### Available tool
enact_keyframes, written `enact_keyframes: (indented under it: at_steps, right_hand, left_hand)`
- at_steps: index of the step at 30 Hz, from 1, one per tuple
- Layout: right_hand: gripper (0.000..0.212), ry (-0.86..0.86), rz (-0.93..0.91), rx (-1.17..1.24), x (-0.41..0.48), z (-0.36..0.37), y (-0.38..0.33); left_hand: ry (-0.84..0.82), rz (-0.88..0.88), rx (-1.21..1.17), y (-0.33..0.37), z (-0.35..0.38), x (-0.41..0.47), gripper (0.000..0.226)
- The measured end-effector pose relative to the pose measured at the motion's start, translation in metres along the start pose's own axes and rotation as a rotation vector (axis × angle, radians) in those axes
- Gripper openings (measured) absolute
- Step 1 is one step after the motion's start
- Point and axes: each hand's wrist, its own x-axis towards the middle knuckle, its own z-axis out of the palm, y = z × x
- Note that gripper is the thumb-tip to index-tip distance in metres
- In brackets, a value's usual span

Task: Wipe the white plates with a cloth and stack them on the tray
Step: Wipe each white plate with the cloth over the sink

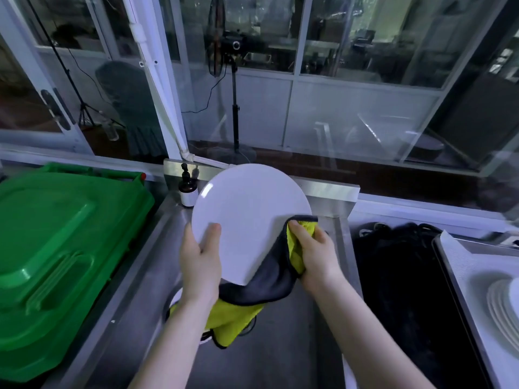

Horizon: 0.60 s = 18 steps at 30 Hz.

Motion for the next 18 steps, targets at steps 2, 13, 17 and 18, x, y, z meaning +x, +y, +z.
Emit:
enact_keyframes:
  at_steps: [2,13,17,18]
  right_hand:
    - [0.002,-0.093,-0.108,-0.224,0.008,-0.003,-0.023]
    - [0.02,-0.382,-0.152,-0.45,0.018,0.006,-0.049]
    - [0.013,-0.258,0.023,-0.071,-0.01,-0.006,-0.001]
    - [0.012,-0.237,0.063,-0.02,-0.016,-0.006,0.009]
  left_hand:
    - [-0.156,0.044,0.077,0.007,-0.017,0.011,0.018]
    - [-0.33,0.27,0.26,0.037,-0.038,0.035,0.017]
    - [-0.047,0.047,-0.075,0.021,-0.025,0.019,0.015]
    - [-0.022,0.0,-0.103,0.018,-0.021,0.015,0.014]
